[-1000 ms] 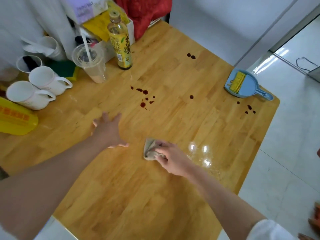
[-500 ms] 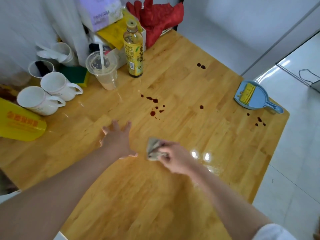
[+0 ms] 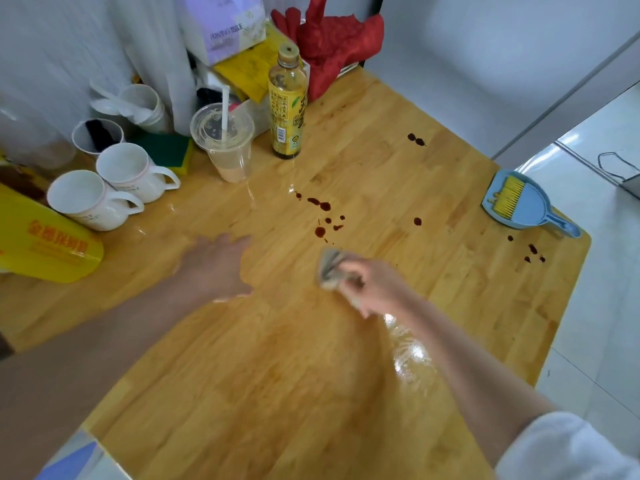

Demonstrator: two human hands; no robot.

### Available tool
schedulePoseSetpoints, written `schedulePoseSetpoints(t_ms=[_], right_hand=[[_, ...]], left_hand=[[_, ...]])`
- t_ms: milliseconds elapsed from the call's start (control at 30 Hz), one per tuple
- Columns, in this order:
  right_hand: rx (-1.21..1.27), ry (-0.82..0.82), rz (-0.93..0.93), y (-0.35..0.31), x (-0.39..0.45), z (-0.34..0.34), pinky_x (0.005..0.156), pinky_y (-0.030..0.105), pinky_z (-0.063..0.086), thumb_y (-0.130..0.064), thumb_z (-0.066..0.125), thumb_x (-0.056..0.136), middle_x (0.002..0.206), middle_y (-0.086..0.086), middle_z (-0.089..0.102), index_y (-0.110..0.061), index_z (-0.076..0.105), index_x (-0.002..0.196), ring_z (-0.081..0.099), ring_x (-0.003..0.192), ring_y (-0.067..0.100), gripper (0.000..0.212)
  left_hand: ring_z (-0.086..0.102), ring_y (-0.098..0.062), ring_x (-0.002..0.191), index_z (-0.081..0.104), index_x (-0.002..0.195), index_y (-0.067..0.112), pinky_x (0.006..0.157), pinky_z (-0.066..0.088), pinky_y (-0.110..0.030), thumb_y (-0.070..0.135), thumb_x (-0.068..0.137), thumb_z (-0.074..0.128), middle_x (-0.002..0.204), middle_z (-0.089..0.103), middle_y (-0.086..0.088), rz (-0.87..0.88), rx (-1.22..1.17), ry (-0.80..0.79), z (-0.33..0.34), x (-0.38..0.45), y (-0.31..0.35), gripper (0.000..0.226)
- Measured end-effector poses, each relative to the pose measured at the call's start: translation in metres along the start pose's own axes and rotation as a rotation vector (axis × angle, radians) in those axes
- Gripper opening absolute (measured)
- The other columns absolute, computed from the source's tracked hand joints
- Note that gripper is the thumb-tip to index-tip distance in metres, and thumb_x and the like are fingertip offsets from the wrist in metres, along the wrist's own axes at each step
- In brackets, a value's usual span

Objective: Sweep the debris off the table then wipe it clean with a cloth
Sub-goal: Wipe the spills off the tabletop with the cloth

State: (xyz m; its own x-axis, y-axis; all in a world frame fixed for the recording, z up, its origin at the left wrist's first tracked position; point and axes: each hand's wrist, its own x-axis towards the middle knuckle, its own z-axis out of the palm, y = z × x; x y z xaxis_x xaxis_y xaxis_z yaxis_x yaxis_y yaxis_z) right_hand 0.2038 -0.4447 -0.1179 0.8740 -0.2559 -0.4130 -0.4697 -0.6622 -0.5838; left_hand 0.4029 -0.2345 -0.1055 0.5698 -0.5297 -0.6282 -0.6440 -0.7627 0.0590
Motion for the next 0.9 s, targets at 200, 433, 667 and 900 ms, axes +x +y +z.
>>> schedulePoseSetpoints(t_ms=[200, 433, 667, 900], right_hand=[[0.071, 0.528, 0.359, 0.000, 0.035, 0.026, 0.048, 0.034, 0.057, -0.045, 0.048, 0.097, 0.086, -0.002, 0.069, -0.036, 0.053, 0.096, 0.067, 0.052, 0.005, 0.011], [-0.161, 0.037, -0.163, -0.019, 0.033, 0.029, 0.045, 0.021, 0.053, -0.031, 0.055, 0.100, 0.103, -0.009, 0.069, -0.026, 0.056, 0.124, 0.069, 0.059, 0.000, 0.025], [0.183, 0.634, 0.423, -0.029, 0.097, -0.005, 0.062, 0.028, 0.056, -0.024, 0.051, 0.099, 0.097, -0.008, 0.064, -0.022, 0.051, 0.109, 0.072, 0.068, 0.008, 0.011], [-0.104, 0.157, -0.066, -0.027, 0.087, 0.007, 0.049, 0.022, 0.051, -0.025, 0.046, 0.103, 0.059, -0.010, 0.068, -0.029, 0.056, 0.122, 0.067, 0.052, -0.003, 0.022]], left_hand=[[0.000, -0.054, 0.144, -0.006, 0.155, 0.043, 0.112, 0.032, -0.059, 0.062, 0.072, 0.077, 0.162, -0.014, -0.013, -0.110, -0.093, -0.057, -0.003, 0.027, -0.014, 0.119], [0.008, -0.056, 0.143, -0.007, 0.155, 0.042, 0.109, 0.038, -0.056, 0.065, 0.070, 0.077, 0.162, -0.008, -0.016, -0.094, -0.068, -0.036, -0.001, 0.033, -0.018, 0.122], [-0.004, -0.053, 0.145, -0.011, 0.154, 0.043, 0.108, 0.039, -0.057, 0.050, 0.075, 0.080, 0.161, -0.020, -0.014, -0.127, -0.142, -0.103, -0.005, 0.036, -0.010, 0.121], [-0.006, -0.055, 0.144, -0.012, 0.153, 0.041, 0.107, 0.039, -0.058, 0.052, 0.077, 0.078, 0.160, -0.020, -0.015, -0.105, -0.144, -0.095, -0.006, 0.033, -0.011, 0.118]])
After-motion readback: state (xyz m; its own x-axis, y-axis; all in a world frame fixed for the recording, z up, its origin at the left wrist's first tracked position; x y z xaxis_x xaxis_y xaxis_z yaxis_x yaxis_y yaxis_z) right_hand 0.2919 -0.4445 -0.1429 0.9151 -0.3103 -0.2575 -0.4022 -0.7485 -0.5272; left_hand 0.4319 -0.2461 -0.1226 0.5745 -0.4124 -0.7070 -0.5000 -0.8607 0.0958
